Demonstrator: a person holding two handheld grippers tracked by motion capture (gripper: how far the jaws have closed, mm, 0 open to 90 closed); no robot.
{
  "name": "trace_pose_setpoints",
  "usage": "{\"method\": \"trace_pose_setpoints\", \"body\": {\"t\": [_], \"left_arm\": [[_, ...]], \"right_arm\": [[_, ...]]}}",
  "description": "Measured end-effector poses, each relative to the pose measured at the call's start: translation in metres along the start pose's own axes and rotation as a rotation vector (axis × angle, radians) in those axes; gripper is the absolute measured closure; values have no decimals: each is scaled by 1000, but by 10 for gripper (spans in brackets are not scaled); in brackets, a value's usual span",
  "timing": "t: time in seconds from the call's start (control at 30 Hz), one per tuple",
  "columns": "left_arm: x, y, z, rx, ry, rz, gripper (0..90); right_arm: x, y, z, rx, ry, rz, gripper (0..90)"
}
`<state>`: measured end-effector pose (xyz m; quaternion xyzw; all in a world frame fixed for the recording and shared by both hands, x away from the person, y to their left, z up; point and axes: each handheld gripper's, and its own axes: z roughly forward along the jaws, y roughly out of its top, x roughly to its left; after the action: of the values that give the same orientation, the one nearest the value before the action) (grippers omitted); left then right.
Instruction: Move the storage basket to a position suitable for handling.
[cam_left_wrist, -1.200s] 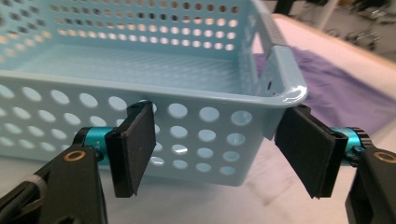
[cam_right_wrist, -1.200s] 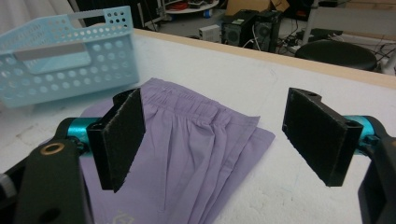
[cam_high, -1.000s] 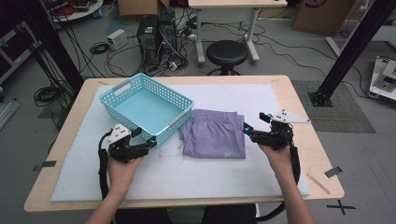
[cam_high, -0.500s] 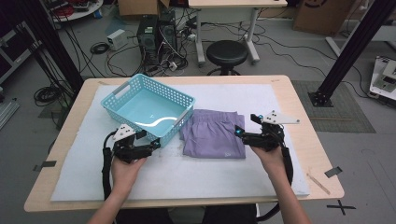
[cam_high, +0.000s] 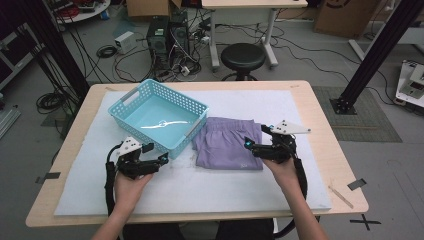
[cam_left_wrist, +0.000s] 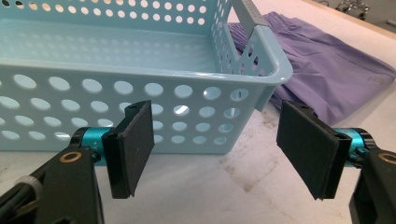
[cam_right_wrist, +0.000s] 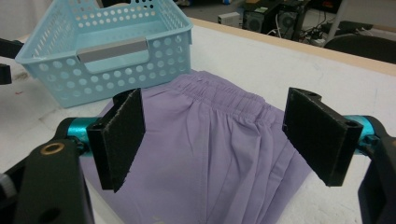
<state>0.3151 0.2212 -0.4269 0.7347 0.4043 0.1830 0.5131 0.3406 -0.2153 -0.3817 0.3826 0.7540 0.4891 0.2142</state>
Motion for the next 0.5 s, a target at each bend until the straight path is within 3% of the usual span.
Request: {"method": "trace_pose_setpoints", "body": {"t": [0.03,0.07,0.1,0.33,0.5], "left_arm": [[0,0,0,0,0,0,274],[-4,1,2,-16,-38,13,274],[-7,2,3,-17,-50,27,274],[-15,7,12,-32,-74,49,273],[-17,15,22,-11,-91,50,274]], "right_arm": [[0,0,1,-2,2,-4,215],[1,0,1,-3,2,-2,215],[1,0,1,-4,0,-4,215],[0,0,0,-4,-1,0,215],[0,-1,1,0,-2,-4,215]]}}
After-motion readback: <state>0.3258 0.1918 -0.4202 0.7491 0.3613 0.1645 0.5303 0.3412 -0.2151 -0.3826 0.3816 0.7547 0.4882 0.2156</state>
